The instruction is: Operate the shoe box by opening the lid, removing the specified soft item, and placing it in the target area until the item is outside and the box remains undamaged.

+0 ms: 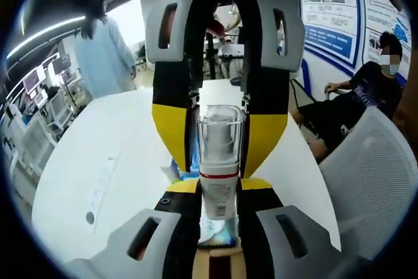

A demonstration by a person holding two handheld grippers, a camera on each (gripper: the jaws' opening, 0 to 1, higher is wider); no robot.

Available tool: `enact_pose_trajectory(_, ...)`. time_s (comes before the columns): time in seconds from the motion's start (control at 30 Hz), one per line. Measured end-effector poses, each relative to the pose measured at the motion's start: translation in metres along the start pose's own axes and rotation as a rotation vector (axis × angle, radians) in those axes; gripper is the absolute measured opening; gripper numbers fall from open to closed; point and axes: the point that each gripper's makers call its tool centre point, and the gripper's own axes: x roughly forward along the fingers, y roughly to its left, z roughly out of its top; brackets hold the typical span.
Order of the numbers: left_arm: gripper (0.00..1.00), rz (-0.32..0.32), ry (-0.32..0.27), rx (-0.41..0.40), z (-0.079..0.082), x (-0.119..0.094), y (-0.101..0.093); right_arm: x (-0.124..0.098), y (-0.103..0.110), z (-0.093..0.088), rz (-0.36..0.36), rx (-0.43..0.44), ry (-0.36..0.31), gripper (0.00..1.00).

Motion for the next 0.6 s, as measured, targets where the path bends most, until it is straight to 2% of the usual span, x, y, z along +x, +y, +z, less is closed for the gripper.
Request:
enact_pose_trajectory(0.17, 0.19, 0.007, -0.01, -0.025, 0.0, 0.011, 0.021, 0.003, -0.014, -0.008, 0.008, -0.017, 0.02, 0.17)
enact_pose_trajectory(0.2, 0.19, 0.008, -0.012, -0.031, 0.0, 0.014, 0.026, 0.004, -0.019, -0.01, 0.008, -0.02, 0.026, 0.17)
enact_pose_trajectory(0.23, 0.19, 0.011, -0.013, -0.035, 0.001, 0.021, 0.039, 0.005, -0.031, -0.015, 0.009, -0.028, 0.042, 0.17)
enact_pose_trajectory(0.3, 0.19, 0.014, -0.013, -0.038, 0.0, 0.025, 0.048, 0.007, -0.036, -0.018, 0.01, -0.031, 0.049, 0.17)
enact_pose_trajectory(0.6, 0.19, 0.026, -0.017, -0.059, -0.008, 0.042, 0.073, 0.02, -0.062, -0.032, 0.022, -0.055, 0.096, 0.17)
